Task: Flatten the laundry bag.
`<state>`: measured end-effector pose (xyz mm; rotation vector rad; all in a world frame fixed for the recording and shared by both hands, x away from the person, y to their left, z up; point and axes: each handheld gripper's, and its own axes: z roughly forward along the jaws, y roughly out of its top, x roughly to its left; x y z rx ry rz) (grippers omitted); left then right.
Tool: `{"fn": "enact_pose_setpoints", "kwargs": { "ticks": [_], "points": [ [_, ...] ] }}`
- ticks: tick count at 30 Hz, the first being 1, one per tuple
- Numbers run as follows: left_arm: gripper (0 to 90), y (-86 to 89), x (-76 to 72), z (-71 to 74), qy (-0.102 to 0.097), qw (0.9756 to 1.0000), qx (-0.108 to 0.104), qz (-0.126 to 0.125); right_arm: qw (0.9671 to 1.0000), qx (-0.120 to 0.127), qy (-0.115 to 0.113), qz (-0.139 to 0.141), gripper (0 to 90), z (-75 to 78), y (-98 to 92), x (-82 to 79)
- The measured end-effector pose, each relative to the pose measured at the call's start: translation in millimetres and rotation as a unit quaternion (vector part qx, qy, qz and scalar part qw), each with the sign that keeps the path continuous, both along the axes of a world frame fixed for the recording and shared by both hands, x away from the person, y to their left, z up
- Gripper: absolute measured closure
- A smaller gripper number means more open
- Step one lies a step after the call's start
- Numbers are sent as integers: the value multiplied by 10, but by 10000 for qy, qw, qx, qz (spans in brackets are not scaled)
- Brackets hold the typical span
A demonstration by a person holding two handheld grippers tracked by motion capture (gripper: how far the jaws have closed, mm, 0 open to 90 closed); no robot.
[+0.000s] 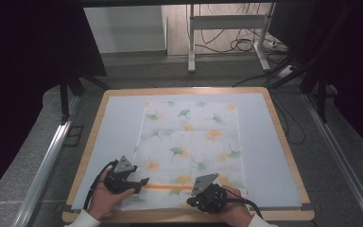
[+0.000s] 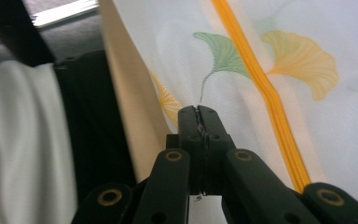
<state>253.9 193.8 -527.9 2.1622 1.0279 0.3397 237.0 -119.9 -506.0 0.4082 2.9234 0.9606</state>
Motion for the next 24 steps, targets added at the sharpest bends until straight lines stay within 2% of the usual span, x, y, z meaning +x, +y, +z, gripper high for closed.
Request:
{"fn": "enact_pose_setpoints", "kwargs": {
  "ticks": [4, 6, 10, 13, 19, 20, 24],
  "points": [
    [320, -12, 3, -4, -2, 10000, -19, 28, 9992, -136, -338, -147, 889, 9, -19, 143],
    [320, -13, 7, -5, 4, 10000, -17, 26, 9989, -88, -370, -286, 889, 27, -27, 265],
    [320, -14, 8, -9, 12, 10000, -1, 31, 9984, -57, -436, -359, 890, 30, -29, 419],
    [320, -4, 4, -7, 17, 10000, -5, 43, 9985, -66, -418, -340, 889, 7, -31, 449],
    [320, -1, -4, -3, -1, 10000, -13, 41, 9993, 20, -338, -178, 868, 24, -62, 362],
    [319, -1, -5, 2, -6, 10000, -20, 36, 9993, 39, -325, -164, 839, 22, -70, 342],
    [319, 2, -2, 15, -40, 10000, -58, 48, 9996, 111, -216, -150, 576, 21, -114, 291]
  ]
}}
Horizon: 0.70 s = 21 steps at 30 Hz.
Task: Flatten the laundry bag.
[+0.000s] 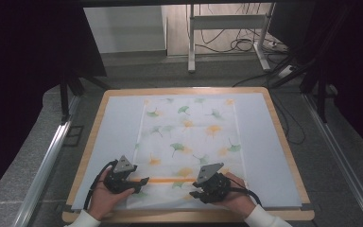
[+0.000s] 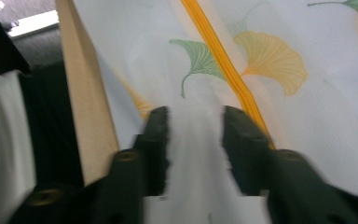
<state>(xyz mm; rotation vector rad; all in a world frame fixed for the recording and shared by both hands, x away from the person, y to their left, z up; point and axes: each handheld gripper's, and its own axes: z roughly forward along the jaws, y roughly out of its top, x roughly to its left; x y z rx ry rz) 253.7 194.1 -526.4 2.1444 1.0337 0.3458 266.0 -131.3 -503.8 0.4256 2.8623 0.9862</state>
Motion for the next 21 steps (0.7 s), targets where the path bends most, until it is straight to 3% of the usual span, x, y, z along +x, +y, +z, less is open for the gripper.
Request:
{"fn": "enact_pose_setpoints", "kwargs": {
  "ticks": [3, 6, 11, 16, 21],
  "points": [
    [319, -9, 20, -12, 15, 10000, 17, -5, 9991, 333, 240, -135, 465, 75, -90, -5],
    [318, -25, 50, -35, 66, 10000, 66, -22, 9972, 624, 144, -374, 407, 201, -227, 28],
    [318, -48, 103, -46, 75, 9999, 90, -31, 9930, 739, 6, -925, 377, 291, -474, 189],
    [318, -87, 166, -38, 44, 9999, 90, -67, 9855, 703, -100, -1544, 383, 265, -746, 357],
    [313, -109, 169, -29, -51, 9999, 110, -114, 9770, 664, -127, -2024, 526, 240, -1009, 480]
  ]
}}
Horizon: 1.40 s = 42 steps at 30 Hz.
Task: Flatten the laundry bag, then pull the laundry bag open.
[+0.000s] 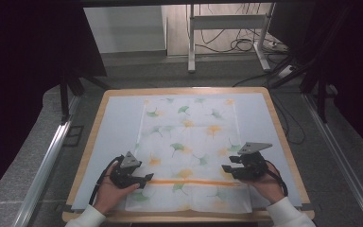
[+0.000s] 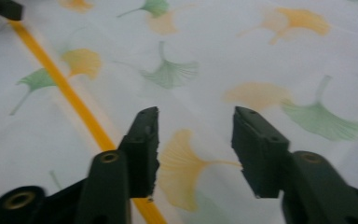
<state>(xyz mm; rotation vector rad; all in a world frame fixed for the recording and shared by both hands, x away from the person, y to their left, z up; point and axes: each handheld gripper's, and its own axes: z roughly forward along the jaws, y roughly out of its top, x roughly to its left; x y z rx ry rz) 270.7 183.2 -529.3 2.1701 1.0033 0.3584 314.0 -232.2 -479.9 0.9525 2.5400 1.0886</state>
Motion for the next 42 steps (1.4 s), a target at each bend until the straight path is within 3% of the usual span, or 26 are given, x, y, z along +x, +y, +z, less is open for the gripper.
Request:
{"fn": "enact_pose_setpoints", "kwargs": {
  "ticks": [6, 8, 11, 15, 18, 27, 37, 42],
  "points": [
    [275, 3, -62, 16, -136, 9998, -100, 105, 9995, -64, 7, -297, 762, 13, -143, 68],
    [264, -13, -74, 23, -101, 9996, -211, 125, 9995, -108, 13, -294, 822, 16, -158, 51],
    [260, -52, -81, 47, -101, 9997, -202, 66, 9995, -188, 3, -264, 874, 13, -178, -13],
    [271, -132, -83, 118, -153, 9993, -343, -36, 9993, -247, -30, -271, 887, 29, -203, -92],
    [282, -200, -73, 152, -69, 9989, -437, -151, 9992, -251, 3, -301, 888, 34, -217, -145],
    [318, -422, -79, 237, 22, 9981, -472, -400, 9989, -278, 101, -375, 889, -15, -305, -219],
    [300, -896, 6, 311, 316, 9941, -714, -751, 9984, -165, 280, -453, 890, -69, -402, -271],
    [288, -1165, 23, 346, 344, 9927, -680, -933, 9984, -204, 271, -460, 890, -72, -400, -327]
  ]
}}
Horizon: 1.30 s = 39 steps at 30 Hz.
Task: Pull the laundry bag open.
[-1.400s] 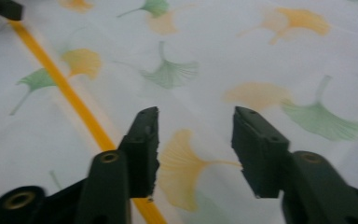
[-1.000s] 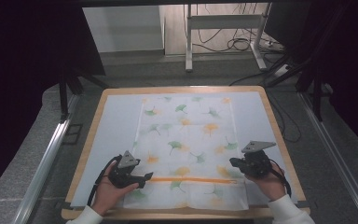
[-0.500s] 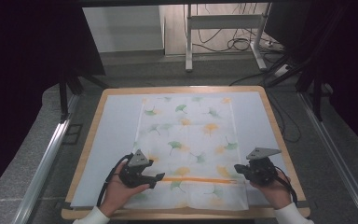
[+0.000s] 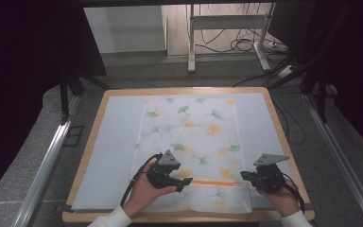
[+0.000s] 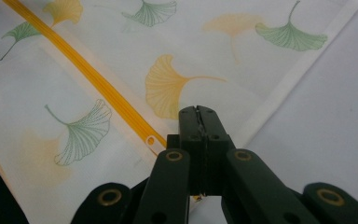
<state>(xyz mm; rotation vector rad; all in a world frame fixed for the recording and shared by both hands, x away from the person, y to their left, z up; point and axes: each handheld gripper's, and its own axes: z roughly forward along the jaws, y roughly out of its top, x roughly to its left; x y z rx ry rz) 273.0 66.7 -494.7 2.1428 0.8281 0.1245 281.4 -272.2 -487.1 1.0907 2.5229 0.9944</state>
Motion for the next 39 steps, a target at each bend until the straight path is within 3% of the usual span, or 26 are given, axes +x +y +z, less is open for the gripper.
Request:
{"fn": "enact_pose_setpoints", "kwargs": {
  "ticks": [5, 12, 21, 31, 39],
  "points": [
    [320, -251, -15, -13, 199, 9996, 61, -176, 10000, -13, 31, -19, 890, -16, -20, -45],
    [350, -569, -21, -32, 301, 9982, 181, -487, 10000, -5, 63, -63, 890, -48, -78, -86],
    [379, -798, 61, -70, 402, 9967, 163, -692, 9998, 18, 116, -161, 890, -74, -152, -138],
    [470, -1020, 67, -93, 210, 9962, 316, -786, 10000, -42, 38, -74, 890, -72, -112, -192],
    [537, -1214, 175, -42, -27, 9956, 412, -839, 9999, -118, 72, 5, 890, -116, -84, -151]
  ]
}}
